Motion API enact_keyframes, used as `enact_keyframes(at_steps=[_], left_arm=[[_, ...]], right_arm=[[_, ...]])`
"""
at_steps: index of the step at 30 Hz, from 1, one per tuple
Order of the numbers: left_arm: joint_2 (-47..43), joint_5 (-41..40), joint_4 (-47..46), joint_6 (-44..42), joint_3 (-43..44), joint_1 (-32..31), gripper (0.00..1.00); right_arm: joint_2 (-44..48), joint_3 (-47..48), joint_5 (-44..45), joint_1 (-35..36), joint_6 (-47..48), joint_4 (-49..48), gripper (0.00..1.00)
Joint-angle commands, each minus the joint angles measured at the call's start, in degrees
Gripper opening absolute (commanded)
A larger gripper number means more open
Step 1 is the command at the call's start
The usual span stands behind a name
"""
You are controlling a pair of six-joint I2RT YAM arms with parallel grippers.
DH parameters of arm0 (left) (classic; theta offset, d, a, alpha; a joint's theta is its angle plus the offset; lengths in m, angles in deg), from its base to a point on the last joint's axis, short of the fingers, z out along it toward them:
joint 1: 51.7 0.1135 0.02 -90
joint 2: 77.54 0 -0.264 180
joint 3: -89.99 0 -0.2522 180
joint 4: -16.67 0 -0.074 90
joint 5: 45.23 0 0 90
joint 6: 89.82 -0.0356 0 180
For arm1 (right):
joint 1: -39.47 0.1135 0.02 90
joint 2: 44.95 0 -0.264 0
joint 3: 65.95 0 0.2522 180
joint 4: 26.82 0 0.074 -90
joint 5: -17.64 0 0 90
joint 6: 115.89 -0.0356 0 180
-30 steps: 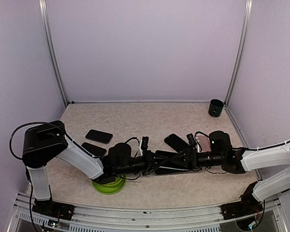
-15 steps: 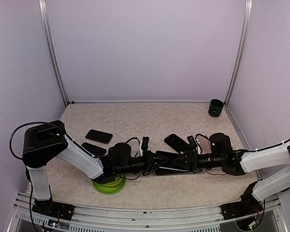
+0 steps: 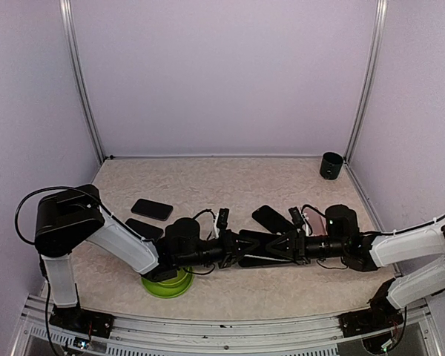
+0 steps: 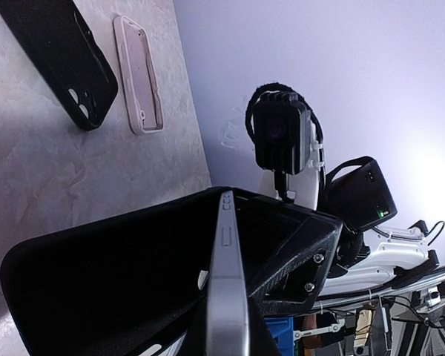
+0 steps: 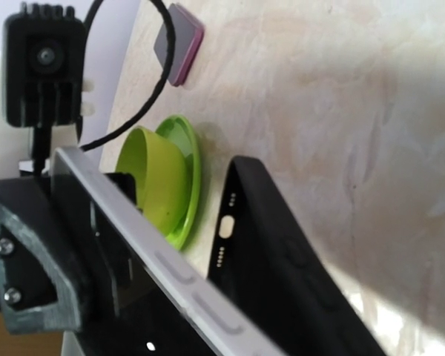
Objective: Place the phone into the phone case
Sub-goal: Place the phone in the phone case.
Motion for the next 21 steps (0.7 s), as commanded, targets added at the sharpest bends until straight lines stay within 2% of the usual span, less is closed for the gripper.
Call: enact_keyframes(at_steps=[1, 9, 21], left_arm=[[1.4, -0.4, -0.5, -0.3, 1.3, 0.3, 0.09], [1.3, -0.3, 0.0, -0.3, 1.3, 0.4, 0.16], [1.1, -0.6, 1.5, -0.7, 1.5, 0.5, 0.2]], right_arm=[[2.7, 0.2, -6.4, 1.0, 0.7, -8.2, 0.6], [3.2, -0.6, -6.4, 0.9, 0.2, -9.4, 0.6], [3.6, -1.3, -6.7, 0.7, -0.3, -10.6, 0.48]])
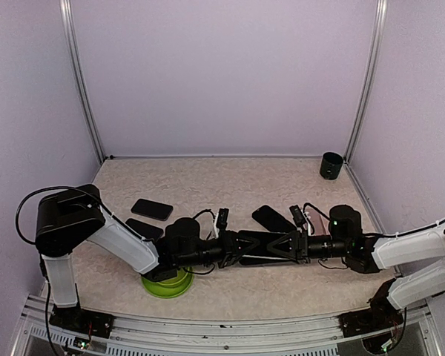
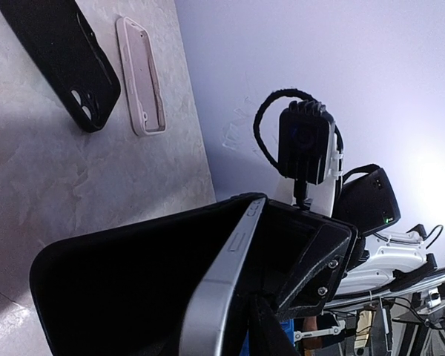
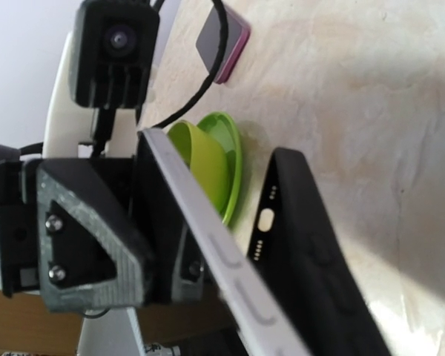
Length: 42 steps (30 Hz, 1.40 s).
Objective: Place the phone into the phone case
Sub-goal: Place the phone in the phone case.
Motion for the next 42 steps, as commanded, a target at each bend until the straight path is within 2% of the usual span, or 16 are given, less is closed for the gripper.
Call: enact_keyframes(at_steps=[1, 8, 21, 27, 42], left_arm=[[0.8, -0.7, 1.7, -0.8, 1.4, 0.2, 0.2], [0.7, -0.7, 2.3, -0.9, 1.5, 0.2, 0.21], [-0.1, -1.6, 5.7, -2.0, 2.0, 0.3, 0.32], [-0.7, -1.9, 6.8, -2.5, 1.8, 0.6, 0.34], [-7.1, -5.3, 11.4, -5.5, -2.3, 3.1, 0.49]], right_arm=[[1.8, 0.0, -4.1, 0.7, 0.4, -6.8, 0.47], [1.7, -0.3, -4.1, 0.6, 0.3, -7.1, 0.37], [1.7, -0.8, -4.3, 0.4, -0.1, -8.0, 0.24], [2.4, -0.9, -4.6, -0.1, 0.1, -7.3, 0.2], [4.0, -0.4, -5.3, -1.6, 1.1, -4.8, 0.16]])
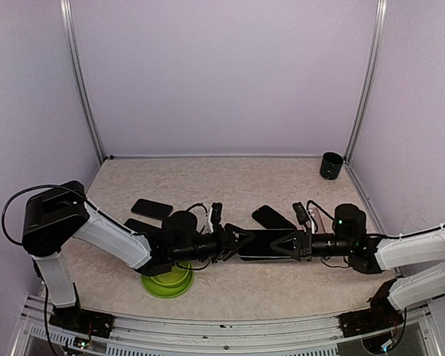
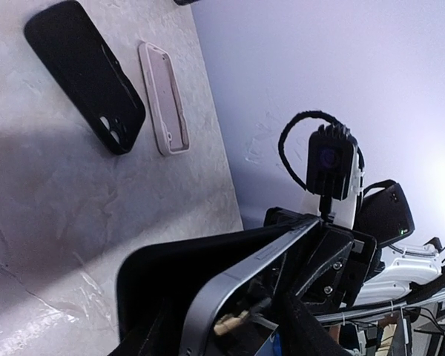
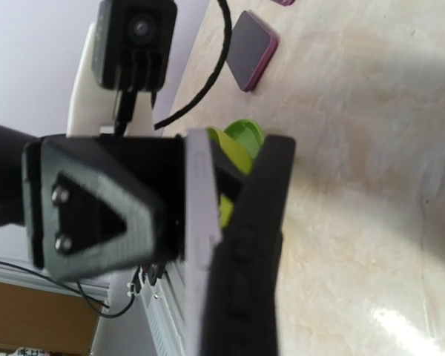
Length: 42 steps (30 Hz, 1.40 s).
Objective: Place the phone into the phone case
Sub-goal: Place the phone in the phone case, then press the corner of the phone case at the bottom left corner of the phone case.
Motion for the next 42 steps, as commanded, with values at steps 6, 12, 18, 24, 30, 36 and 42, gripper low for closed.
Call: enact_keyframes(at_steps=[6, 12, 18, 24, 30, 36, 42], left_arm=[[-5.8, -3.3, 4.2, -4.1, -4.5, 3.4, 0.53], [-7.2, -1.8, 5.0, -7.7, -4.5, 3.4, 0.53], [-6.3, 2.7, 0.9, -9.1, -5.0, 3.5, 0.53], [-5.8, 7.4, -3.1, -9.3, -5.2, 3.5, 0.53], [-5.3, 11.5, -6.6, -9.3, -5.2, 3.4, 0.54], [-4.2, 14.7, -9.6, -8.9, -5.3, 2.9, 0.53], [-3.6, 16.0, -11.1, -8.8, -5.4, 2.5, 0.47]], right_arm=[[2.6, 1.3, -3.5, -0.6, 3.9, -1.1, 0.14], [3.6, 1.8, -5.0, -0.7, 6.2, -0.7, 0.13], [5.4, 1.6, -6.3, -0.7, 9.4, -0.3, 0.13], [6.6, 1.6, -6.5, -0.6, 13.2, 1.3, 0.12], [7.7, 0.9, -7.4, -0.6, 16.5, 1.1, 0.08], [9.5, 0.0, -8.5, -0.6, 18.1, 0.3, 0.08], [11.0, -0.1, -7.9, -0.6, 19.4, 1.6, 0.08]])
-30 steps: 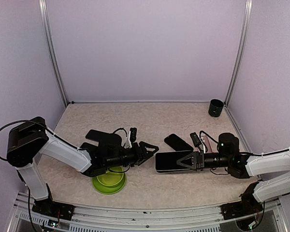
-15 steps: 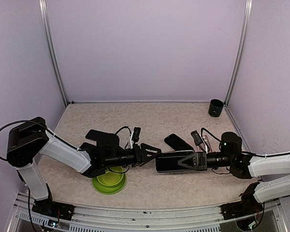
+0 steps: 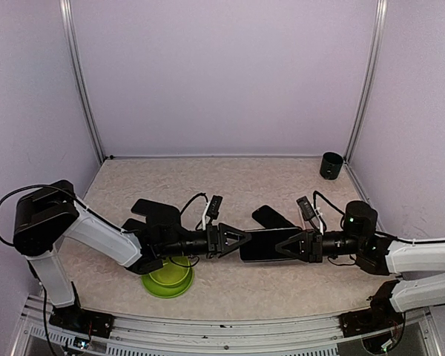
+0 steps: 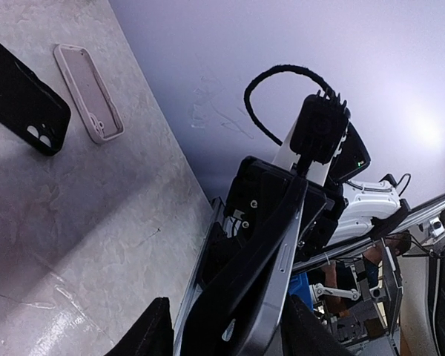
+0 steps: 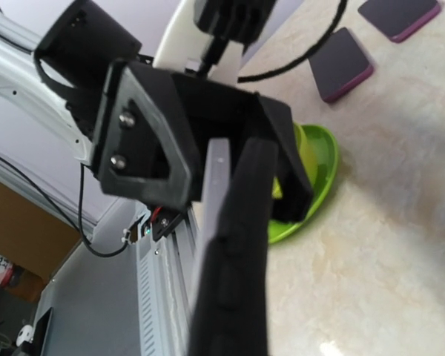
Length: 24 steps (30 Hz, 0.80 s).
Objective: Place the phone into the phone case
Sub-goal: Press the corner of the phone case at the bottom left corner of the phone case.
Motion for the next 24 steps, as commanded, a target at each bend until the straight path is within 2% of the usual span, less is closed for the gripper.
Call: enact_keyframes(at_steps=[1, 12, 24], left_arm=[[1.0, 2.4, -3.8, -0.5, -0.7, -0.4, 0.46], [1.8, 3.7, -7.5, 0.8, -1.1, -0.4, 0.32], [2.5, 4.7, -10.7, 1.9, -1.5, -0.3, 0.05]], right_arm=[[2.0, -0.1, -0.9, -0.2, 2.1, -2.1, 0.08], [2.3, -0.7, -0.9, -0.2, 2.7, -2.0, 0.08], [2.2, -1.4, -0.4, -0.1, 2.8, -2.0, 0.09]])
